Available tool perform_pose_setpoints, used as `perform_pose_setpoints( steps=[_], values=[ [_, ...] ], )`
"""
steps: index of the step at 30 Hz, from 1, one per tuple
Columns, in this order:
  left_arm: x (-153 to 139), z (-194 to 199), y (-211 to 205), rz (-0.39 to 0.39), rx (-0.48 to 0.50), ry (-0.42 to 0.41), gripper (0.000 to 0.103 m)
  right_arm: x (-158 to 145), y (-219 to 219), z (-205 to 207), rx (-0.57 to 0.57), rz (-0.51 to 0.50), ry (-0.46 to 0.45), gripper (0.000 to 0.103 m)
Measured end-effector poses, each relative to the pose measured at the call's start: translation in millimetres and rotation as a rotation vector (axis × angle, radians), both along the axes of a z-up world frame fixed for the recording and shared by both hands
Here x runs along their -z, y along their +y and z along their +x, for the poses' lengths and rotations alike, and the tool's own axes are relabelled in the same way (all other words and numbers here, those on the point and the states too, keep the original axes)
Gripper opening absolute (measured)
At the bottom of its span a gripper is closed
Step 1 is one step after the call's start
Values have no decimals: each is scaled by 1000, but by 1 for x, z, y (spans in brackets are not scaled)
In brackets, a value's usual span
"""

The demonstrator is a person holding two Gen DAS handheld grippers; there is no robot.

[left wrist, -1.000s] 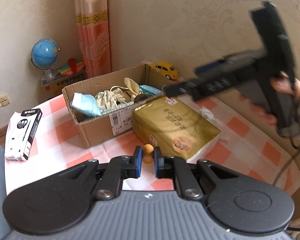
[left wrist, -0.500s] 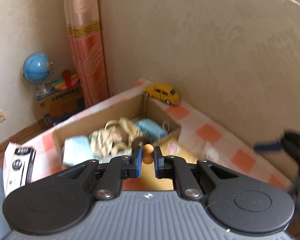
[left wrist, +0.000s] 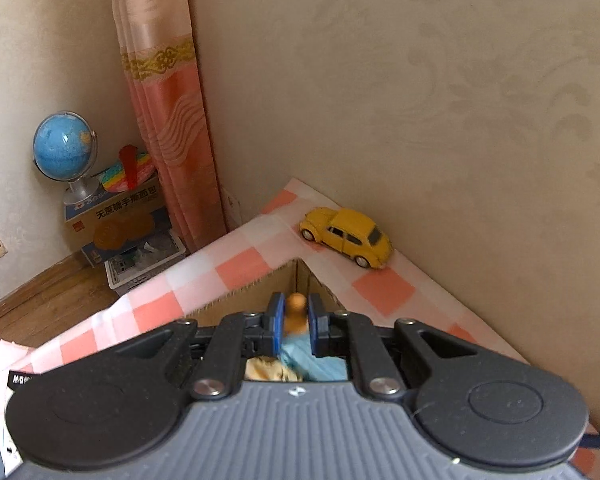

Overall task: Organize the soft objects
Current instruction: 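Carry the orange peg into the box and open the left gripper, then grasp the light blue round toy with the left gripper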

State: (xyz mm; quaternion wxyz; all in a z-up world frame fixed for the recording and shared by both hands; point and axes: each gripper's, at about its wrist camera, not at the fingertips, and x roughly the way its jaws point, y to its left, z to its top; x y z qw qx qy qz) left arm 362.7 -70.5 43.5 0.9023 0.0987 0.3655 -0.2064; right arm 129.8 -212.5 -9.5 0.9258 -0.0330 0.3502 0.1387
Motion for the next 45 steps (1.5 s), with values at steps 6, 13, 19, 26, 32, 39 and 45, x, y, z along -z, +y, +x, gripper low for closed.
perform_pose_setpoints(
  steps=[6, 13, 19, 26, 32, 39, 45],
  values=[
    [1, 5, -3, 10, -46, -21, 69, 4, -7, -1, 13, 5, 10, 103],
    [-11, -32, 9, 13, -63, -44, 84, 0, -7, -10, 16, 10, -6, 103],
    [-17, -84, 29, -4, -88, -58, 87, -9, -4, -30, 13, 26, -41, 103],
    [-4, -148, 46, 18, -114, -87, 91, -7, 0, -54, 12, 46, -52, 103],
    [28, -185, 57, 33, -143, -80, 91, 1, 3, -65, 1, 34, -40, 103],
    [41, -182, 75, 85, -163, -33, 89, 12, 5, -65, -12, 28, -14, 103],
    [46, -162, 81, 183, -100, 77, 81, 17, 6, -56, -9, 30, 5, 103]
  ],
)
